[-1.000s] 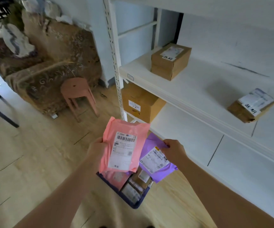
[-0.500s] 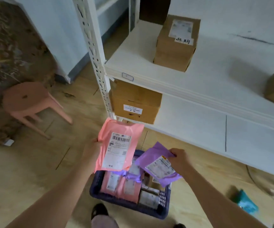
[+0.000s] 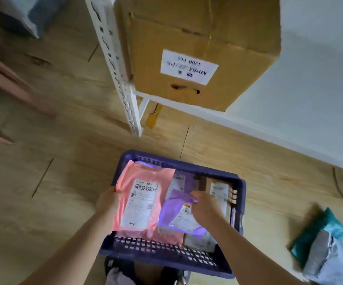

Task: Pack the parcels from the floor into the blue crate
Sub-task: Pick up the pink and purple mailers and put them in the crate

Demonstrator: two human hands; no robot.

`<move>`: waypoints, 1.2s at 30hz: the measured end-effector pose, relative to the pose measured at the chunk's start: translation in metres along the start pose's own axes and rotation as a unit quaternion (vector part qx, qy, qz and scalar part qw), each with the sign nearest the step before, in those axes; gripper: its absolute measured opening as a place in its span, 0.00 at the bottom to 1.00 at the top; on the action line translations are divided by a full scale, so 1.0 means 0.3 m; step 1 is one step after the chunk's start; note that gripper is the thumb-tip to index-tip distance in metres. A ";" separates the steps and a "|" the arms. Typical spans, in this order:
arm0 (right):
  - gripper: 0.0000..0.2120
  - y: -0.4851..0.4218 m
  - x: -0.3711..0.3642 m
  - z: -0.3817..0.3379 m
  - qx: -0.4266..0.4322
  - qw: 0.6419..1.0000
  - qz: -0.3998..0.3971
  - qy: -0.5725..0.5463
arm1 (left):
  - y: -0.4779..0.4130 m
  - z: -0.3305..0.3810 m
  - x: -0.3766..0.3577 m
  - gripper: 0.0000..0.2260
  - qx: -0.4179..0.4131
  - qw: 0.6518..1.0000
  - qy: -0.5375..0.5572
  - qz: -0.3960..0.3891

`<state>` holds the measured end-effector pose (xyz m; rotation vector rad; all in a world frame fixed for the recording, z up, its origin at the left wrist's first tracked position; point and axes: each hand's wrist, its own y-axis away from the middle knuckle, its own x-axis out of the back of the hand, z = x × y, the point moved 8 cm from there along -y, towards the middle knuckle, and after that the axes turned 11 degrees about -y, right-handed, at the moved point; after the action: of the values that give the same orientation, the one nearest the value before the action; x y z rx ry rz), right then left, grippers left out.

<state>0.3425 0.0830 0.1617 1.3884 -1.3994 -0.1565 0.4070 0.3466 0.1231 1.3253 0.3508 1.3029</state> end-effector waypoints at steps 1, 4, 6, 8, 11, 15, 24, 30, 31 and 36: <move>0.13 -0.044 -0.066 0.041 -0.011 1.000 -0.016 -0.001 | -0.064 -0.055 -0.041 0.09 0.017 1.000 -0.014 -0.012; 0.15 -0.161 -0.228 0.138 -0.027 0.998 -0.052 0.035 | -0.229 -0.183 -0.136 0.14 0.015 0.998 -0.055 -0.012; 0.14 -0.227 -0.304 0.180 -0.026 0.996 -0.063 0.051 | -0.309 -0.240 -0.185 0.14 0.008 0.995 -0.099 0.003; 0.15 -0.288 -0.373 0.218 -0.029 0.995 -0.079 0.056 | -0.360 -0.275 -0.216 0.14 0.007 0.988 -0.155 0.011; 0.18 -0.361 -0.464 0.246 -0.018 0.995 -0.082 0.058 | -0.406 -0.302 -0.250 0.13 -0.033 0.962 -0.272 0.010; 0.25 -0.365 -0.425 0.214 0.073 0.990 0.110 0.048 | -0.363 -0.258 -0.258 0.22 -0.182 0.924 -0.315 0.119; 0.29 -0.310 -0.522 0.311 0.076 0.984 0.020 0.159 | -0.269 -0.129 -0.500 0.45 -0.526 0.604 -0.590 0.103; 0.44 -0.359 -0.625 0.337 0.079 0.971 -0.050 0.222 | -0.431 -0.185 -0.547 0.58 -0.447 0.600 -0.659 0.078; 0.45 -0.375 -0.641 0.346 0.080 0.969 -0.050 0.229 | -0.444 -0.188 -0.556 0.57 -0.453 0.596 -0.656 0.094; 0.54 -0.433 -0.731 0.377 0.085 0.964 0.027 0.251 | -0.562 -0.255 -0.585 0.55 -0.448 0.616 -0.640 0.103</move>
<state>0.2767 0.1476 -0.1015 1.4036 -1.0385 0.3406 0.3685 0.2854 -0.1216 1.0446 -1.3392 0.2445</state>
